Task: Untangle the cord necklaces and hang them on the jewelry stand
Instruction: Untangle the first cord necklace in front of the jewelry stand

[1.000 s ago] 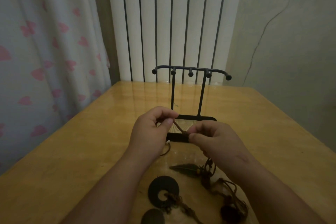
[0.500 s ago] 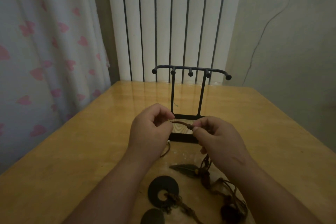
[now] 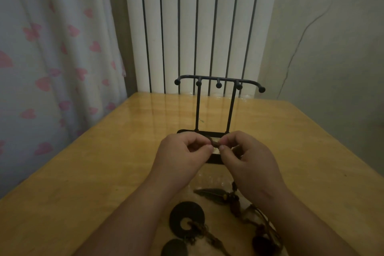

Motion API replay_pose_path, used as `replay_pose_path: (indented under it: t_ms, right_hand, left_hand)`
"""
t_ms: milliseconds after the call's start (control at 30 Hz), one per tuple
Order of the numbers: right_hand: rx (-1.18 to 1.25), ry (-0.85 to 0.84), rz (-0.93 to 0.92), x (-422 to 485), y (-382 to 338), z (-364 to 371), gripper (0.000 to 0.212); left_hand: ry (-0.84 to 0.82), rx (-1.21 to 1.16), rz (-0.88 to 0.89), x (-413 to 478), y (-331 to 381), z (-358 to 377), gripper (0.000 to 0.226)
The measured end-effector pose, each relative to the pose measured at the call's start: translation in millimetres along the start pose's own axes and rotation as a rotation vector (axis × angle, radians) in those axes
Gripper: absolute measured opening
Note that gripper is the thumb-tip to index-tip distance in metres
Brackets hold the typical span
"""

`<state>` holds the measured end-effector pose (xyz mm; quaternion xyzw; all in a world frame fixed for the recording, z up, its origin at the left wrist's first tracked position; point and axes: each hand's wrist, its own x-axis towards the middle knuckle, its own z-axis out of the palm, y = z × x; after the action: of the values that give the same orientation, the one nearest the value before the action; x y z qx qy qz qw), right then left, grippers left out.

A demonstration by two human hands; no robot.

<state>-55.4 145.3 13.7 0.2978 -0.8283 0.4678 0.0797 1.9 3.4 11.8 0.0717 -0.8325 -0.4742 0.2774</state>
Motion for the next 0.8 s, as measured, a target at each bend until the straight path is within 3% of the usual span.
replay_pose_path:
  t_ms: [533, 700, 800]
  right_hand:
    - [-0.124, -0.025, -0.079, 0.0, 1.6, 0.8, 0.011]
    - [0.119, -0.015, 0.042, 0.8, 0.8, -2.4, 0.013]
    - [0.275, -0.013, 0.154, 1.3, -2.2, -6.1, 0.012]
  left_hand:
    - [-0.008, 0.147, 0.123, -1.3, -2.3, 1.5, 0.014]
    - [0.058, 0.028, 0.074, -0.5, 1.2, -1.1, 0.017]
    - [0.182, -0.064, -0.003, 3.7, -0.7, -4.3, 0.032]
